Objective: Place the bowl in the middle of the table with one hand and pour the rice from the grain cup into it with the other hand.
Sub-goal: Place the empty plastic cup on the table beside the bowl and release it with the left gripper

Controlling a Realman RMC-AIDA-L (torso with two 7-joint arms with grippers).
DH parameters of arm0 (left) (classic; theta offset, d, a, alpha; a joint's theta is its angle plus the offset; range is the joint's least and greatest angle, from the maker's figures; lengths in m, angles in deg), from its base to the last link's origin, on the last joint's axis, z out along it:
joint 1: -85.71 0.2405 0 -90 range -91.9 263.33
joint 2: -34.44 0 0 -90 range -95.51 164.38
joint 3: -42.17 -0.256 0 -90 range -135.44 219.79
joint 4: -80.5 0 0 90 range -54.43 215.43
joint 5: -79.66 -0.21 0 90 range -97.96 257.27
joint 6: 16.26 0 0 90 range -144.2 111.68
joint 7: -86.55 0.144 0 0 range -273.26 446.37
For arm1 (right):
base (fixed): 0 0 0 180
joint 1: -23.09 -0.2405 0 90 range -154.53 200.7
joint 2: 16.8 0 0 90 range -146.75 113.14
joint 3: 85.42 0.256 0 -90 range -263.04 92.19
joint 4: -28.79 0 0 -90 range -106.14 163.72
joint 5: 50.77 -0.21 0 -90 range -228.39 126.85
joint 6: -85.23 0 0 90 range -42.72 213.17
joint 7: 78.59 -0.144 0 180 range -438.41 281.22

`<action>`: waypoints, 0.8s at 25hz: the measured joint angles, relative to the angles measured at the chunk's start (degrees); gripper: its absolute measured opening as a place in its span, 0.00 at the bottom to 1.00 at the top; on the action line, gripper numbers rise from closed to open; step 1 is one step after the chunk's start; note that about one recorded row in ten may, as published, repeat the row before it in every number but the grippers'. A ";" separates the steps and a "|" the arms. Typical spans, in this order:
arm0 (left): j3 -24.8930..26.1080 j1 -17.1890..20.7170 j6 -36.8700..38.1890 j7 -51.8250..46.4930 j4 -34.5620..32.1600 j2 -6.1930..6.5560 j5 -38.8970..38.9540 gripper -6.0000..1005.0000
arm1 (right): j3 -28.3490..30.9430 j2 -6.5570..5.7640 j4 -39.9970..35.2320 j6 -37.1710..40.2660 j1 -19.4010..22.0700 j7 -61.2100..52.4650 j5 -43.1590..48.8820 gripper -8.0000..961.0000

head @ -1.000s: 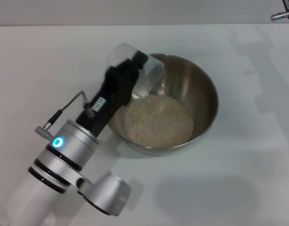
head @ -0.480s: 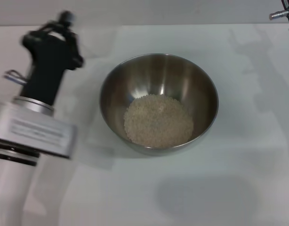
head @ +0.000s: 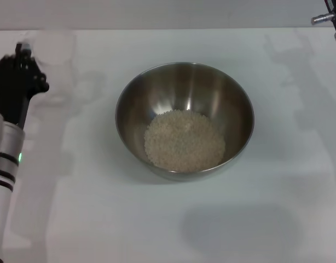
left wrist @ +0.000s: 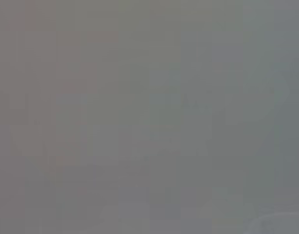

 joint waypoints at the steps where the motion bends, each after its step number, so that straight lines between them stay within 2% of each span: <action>1: 0.44 0.03 -1.42 -1.99 -0.46 -0.02 0.07 0.03 | -0.03 0.02 0.01 -0.02 0.01 -0.01 0.00 0.78; 6: 0.49 0.23 -4.98 -8.45 -1.79 -0.09 0.10 0.03 | -0.08 0.05 0.05 -0.17 0.04 -0.02 0.00 0.78; 20: -0.18 -0.29 -10.29 -8.40 -3.03 -0.26 0.03 0.05 | -0.08 0.06 0.19 -0.77 -0.02 -0.02 0.00 0.78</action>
